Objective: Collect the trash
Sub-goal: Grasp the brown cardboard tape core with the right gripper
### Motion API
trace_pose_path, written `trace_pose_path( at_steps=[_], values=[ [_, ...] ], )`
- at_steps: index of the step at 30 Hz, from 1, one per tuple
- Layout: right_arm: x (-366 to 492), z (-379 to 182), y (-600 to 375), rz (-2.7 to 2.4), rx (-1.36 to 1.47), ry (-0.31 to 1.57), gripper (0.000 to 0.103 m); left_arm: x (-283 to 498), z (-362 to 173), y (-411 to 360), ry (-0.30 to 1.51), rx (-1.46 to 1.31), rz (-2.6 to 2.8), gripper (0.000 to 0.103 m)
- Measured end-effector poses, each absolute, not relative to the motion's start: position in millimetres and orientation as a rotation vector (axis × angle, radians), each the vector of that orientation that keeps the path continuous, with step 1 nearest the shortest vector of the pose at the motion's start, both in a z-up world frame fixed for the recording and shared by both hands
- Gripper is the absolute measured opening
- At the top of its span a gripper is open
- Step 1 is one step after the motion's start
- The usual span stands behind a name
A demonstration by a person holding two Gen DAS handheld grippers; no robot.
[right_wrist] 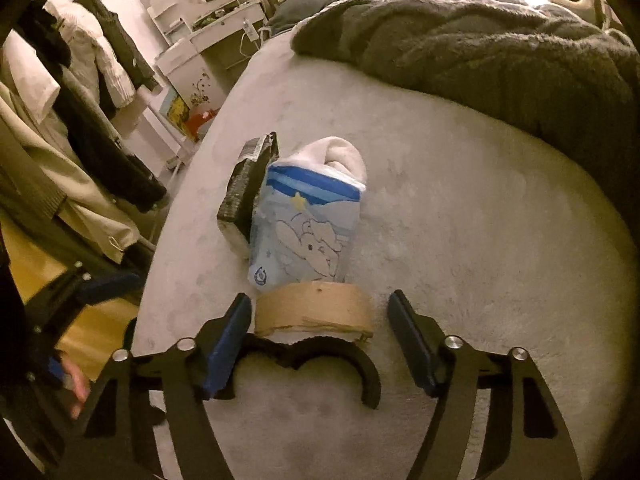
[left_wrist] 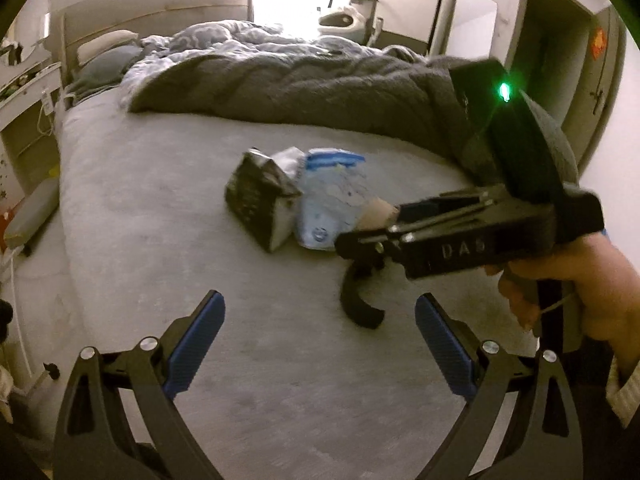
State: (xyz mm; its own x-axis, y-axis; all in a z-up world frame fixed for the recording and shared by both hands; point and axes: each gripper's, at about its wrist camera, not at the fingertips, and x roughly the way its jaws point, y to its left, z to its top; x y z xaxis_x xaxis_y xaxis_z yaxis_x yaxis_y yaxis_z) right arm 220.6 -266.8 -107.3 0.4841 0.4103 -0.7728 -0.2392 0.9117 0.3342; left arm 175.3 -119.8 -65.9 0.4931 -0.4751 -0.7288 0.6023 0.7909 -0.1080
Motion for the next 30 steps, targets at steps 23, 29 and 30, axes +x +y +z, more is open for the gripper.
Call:
trace_pose_path(
  at_steps=[23, 29, 30],
  values=[
    [212, -98, -315, 0.475, 0.391, 0.92, 0.052, 193, -94, -158, 0.895, 0.18, -0.681, 0.062],
    [210, -92, -324, 0.475, 0.404, 0.896, 0.052, 198, -98, -164, 0.904, 0.163, -0.668, 0.053],
    [208, -92, -325, 0.472, 0.403, 0.893, 0.052, 199, -99, -164, 0.906, 0.157, -0.66, 0.049]
  ],
)
